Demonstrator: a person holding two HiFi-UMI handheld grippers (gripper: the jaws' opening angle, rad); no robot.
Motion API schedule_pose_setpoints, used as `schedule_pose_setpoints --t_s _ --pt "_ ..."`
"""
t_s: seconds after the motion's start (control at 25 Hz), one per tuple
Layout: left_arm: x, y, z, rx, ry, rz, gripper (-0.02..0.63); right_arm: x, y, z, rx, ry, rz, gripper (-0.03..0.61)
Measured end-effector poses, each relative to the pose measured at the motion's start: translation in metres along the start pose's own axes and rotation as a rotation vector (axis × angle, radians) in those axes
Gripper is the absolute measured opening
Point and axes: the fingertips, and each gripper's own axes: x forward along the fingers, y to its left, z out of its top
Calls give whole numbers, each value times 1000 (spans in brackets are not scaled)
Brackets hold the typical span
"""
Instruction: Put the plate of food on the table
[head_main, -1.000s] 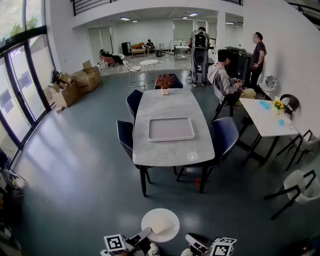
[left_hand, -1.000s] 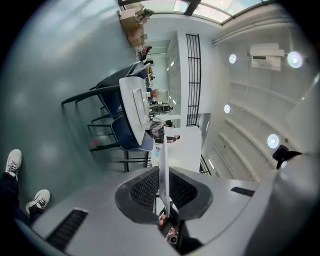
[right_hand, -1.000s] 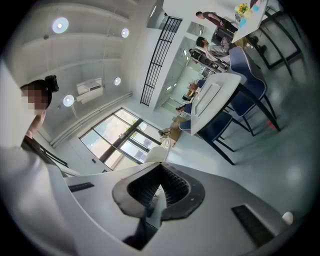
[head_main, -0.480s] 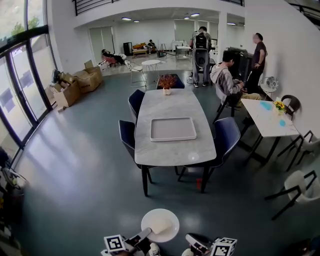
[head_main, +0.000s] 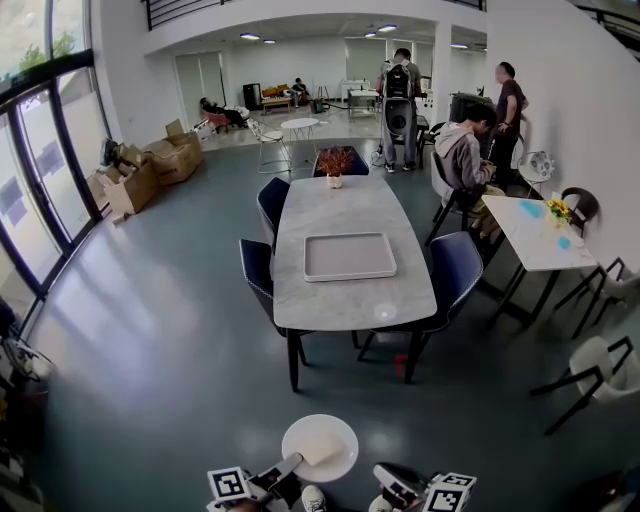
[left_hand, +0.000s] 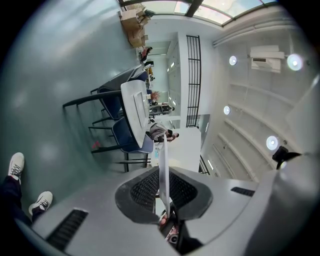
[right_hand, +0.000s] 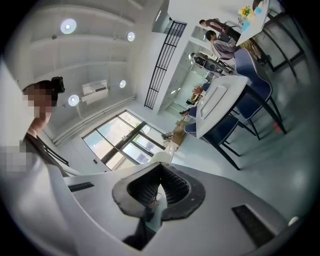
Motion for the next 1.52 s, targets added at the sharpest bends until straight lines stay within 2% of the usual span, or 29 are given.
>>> schedule_pose_setpoints --t_s 0.28,0.4,0.48,0.6,0.68,0.8,0.88,1.12,1.32,1.52 --pt "-9 2 17 16 17 -7 34 17 3 -1 9 -36 -10 11" --pt "-14 1 25 21 26 -11 34 26 14 -1 32 -49 14 11" --pt "-18 1 32 42 36 -7 34 33 14 -2 9 -44 -11 11" --pt "-22 -1 41 96 60 -2 34 43 12 -4 -71 -8 -93 11" --pt "-23 -2 45 122 80 0 34 49 17 0 -172 33 -179 11" --pt "-27 2 49 114 99 2 34 54 16 0 -342 83 -278 11" --pt "-29 4 53 100 98 -1 34 60 21 -1 -384 105 -298 11" --pt "-32 9 56 88 102 -10 34 61 22 -7 -359 116 -322 11" --pt "-27 14 61 98 101 15 34 64 10 -1 -351 118 -325 11" --pt "-7 9 69 74 71 4 34 77 4 11 -326 164 -285 11"
